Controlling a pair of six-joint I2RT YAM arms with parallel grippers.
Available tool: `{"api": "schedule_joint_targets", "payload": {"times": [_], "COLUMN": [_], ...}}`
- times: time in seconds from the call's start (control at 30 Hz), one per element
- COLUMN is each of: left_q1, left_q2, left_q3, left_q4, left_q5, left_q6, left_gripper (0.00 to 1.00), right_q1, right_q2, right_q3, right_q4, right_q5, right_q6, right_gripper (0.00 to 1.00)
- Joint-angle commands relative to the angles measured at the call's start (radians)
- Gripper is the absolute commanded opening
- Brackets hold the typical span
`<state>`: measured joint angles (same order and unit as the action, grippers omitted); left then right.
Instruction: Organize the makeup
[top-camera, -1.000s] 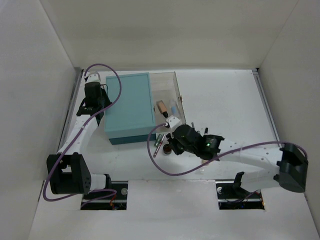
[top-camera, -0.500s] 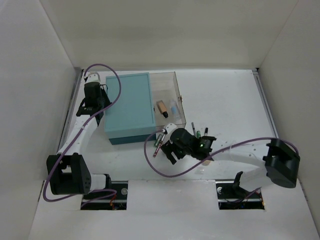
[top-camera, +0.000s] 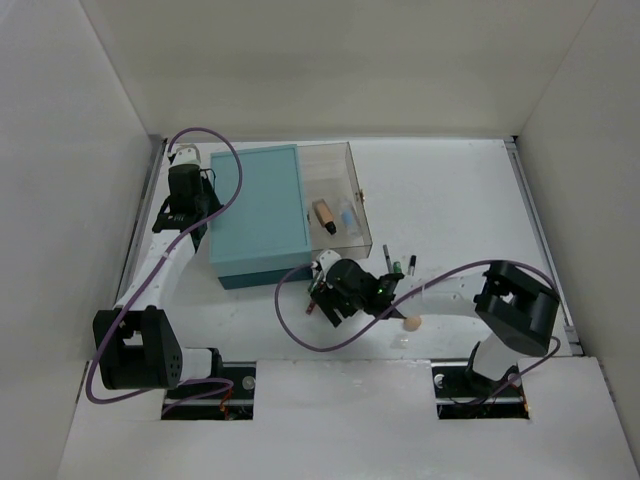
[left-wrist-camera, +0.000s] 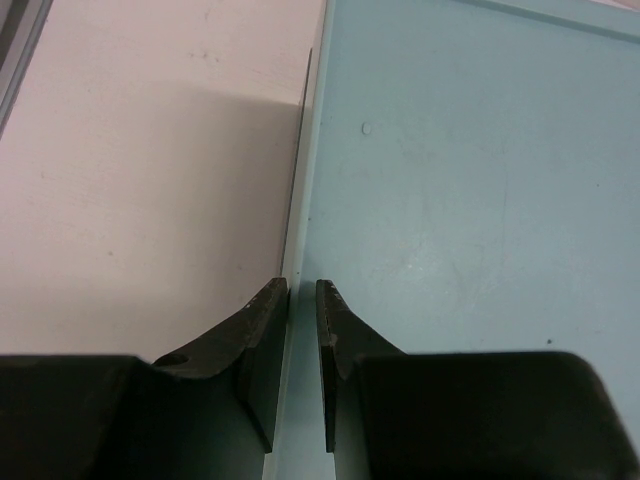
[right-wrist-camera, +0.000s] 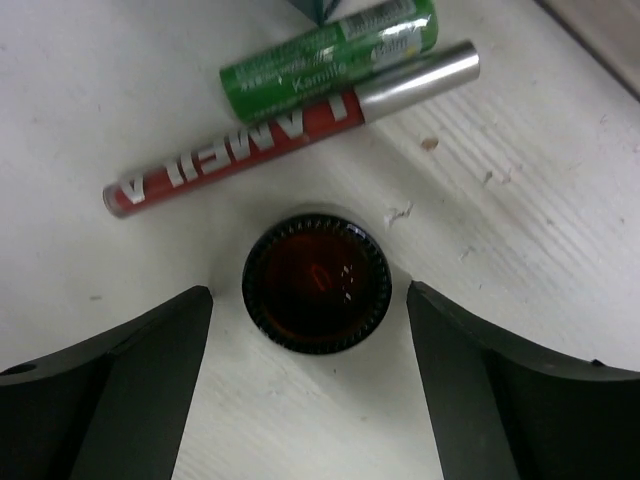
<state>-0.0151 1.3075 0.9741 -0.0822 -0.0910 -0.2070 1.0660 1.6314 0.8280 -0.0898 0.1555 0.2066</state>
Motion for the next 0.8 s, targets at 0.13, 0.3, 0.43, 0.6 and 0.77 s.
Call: {"api": "schedule_joint_targets", "payload": {"times": [0.13,0.3,0.43,0.6,0.77], "left_q1": [0.002,0.002,0.002,0.002,0.002], "left_q2": [-0.02,-0.014,-0.008,-0.002,0.006], "left_q3": [-0.031,-0.031,-0.031,-0.034,-0.034], "left_q4": [-0.071,-0.071,-0.07,-0.065,-0.065], "left_q5": [0.017,0.017,0.017,0.017,0.017], "left_q6": [0.006,0.006,0.006,0.008,0.008], "left_gripper": [0.15,0.15,0.15,0.15,0.15], "right_q1": [-0.027,0.027,0.044,-0.076,-0.249], "right_q2": [-0.004,-0.194,-0.358,-0.401,-0.178], "right_q3": [0.034,0.014,0.062,0.179,0.415], "right_q4": [0.09,0.024,-0.057,-0.041,-0.017], "right_q5": [0.022,0.105,0.118,0.089,0.052], "right_q6": [0.017,0.008,-0.009,-0.096,-0.141], "right_gripper": [0.46,0.3,0.28,0.28,0.27]}}
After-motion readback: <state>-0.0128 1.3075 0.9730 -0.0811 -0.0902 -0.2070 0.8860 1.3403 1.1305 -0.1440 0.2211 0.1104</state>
